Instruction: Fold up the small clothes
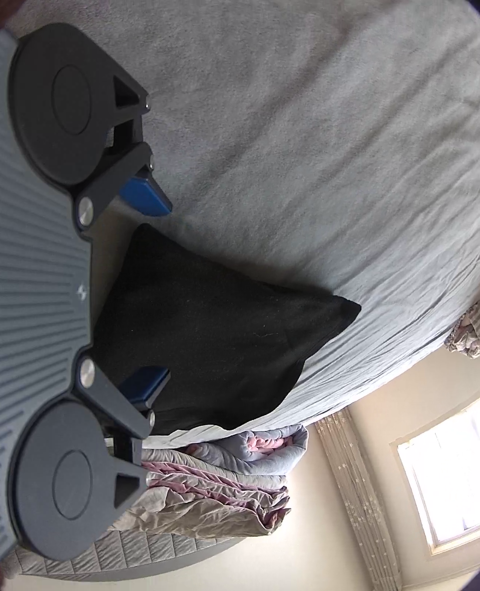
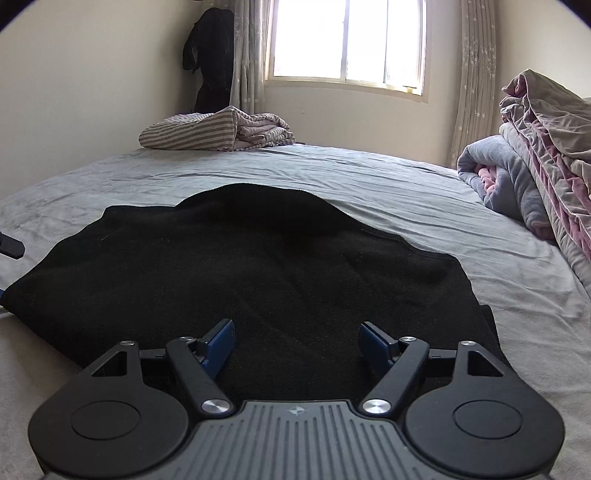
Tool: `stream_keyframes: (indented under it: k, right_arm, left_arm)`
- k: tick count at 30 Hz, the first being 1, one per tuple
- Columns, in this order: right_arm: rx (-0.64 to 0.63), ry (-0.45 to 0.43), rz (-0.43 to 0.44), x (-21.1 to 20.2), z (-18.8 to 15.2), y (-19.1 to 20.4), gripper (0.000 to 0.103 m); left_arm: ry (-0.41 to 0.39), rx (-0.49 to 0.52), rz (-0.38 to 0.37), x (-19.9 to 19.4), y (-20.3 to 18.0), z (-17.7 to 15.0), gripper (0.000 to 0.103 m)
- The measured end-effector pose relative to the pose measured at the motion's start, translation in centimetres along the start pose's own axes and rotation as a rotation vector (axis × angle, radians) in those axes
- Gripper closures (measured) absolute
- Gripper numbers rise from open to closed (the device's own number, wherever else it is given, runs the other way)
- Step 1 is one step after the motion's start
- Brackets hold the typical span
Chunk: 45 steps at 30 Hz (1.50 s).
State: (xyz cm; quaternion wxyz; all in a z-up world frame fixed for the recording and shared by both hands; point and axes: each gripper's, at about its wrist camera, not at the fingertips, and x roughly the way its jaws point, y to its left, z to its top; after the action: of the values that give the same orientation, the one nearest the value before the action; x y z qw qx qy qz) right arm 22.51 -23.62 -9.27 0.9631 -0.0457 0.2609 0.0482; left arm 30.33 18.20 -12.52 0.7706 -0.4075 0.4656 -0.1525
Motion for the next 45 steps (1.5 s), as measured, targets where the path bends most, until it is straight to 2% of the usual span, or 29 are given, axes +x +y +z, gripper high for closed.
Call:
stream_keyframes:
  k: [3, 8, 13, 15, 17, 19, 20, 22, 25, 30, 33, 37, 40, 45]
  right_arm:
    - [-0.033, -0.002, -0.012, -0.4, 0.4, -0.3, 0.025]
    - [0.037, 0.011, -0.026, -0.5, 0.2, -2.1, 0.023]
    - [0.076, 0.007, 0.005, -0.2, 0.1, -1.6, 0.023]
    - [0.08, 0.006, 0.013, 0.0, 0.0, -1.1, 0.023]
    - [0.071, 0.002, 0.02, 0.0, -0.1, -0.6, 0.023]
    - [0.058, -0.003, 0.021, 0.0, -0.1, -0.2, 0.023]
    - [0.056, -0.006, 0.022, -0.1, -0.1, -0.1, 0.023]
    - [0.059, -0.01, 0.03, -0.2, 0.0, -0.2, 0.023]
    - [0.078, -0.019, 0.042, -0.2, 0.1, -0.5, 0.024]
    - [0.098, -0.019, 0.069, 0.1, 0.1, -0.8, 0.025]
    - [0.106, 0.056, 0.083, 1.4, -0.5, -0.8, 0.025]
    - [0.107, 0.09, 0.097, 1.8, -0.8, -0.8, 0.024]
    - [0.112, 0.09, 0.102, 1.7, -0.7, -0.8, 0.023]
    - [0.15, 0.088, 0.16, 1.5, -0.4, -1.8, 0.021]
  left_arm:
    - [-0.027, -0.037, -0.031, -0.1, 0.8, -0.8, 0.015]
    - [-0.075, -0.04, -0.063, 1.6, 0.2, -1.2, 0.015]
    - [-0.155, -0.08, -0.099, 2.7, -0.4, -1.3, 0.016]
    - [-0.198, -0.129, -0.111, 3.4, -0.3, -1.3, 0.024]
    - [-0.233, -0.169, -0.12, 4.1, -0.2, -1.6, 0.042]
    - [-0.263, -0.183, -0.126, 4.7, -0.2, -2.0, 0.055]
    - [-0.277, -0.187, -0.122, 4.7, 0.2, -2.1, 0.066]
    - [-0.306, -0.203, -0.103, 5.0, 0.5, -2.4, 0.081]
    - [-0.354, -0.229, -0.126, 4.8, 0.8, -2.9, 0.084]
    - [-0.45, -0.087, -0.096, 3.4, -2.6, -3.2, 0.087]
    - [-0.511, 0.014, -0.099, 2.8, -5.8, -3.5, 0.088]
    - [-0.582, 0.225, -0.076, 2.7, -11.5, -4.8, 0.088]
    - [-0.587, 0.355, -0.068, 3.7, -15.8, -6.0, 0.088]
    - [-0.538, 0.513, -0.081, 6.5, -22.0, -8.5, 0.088]
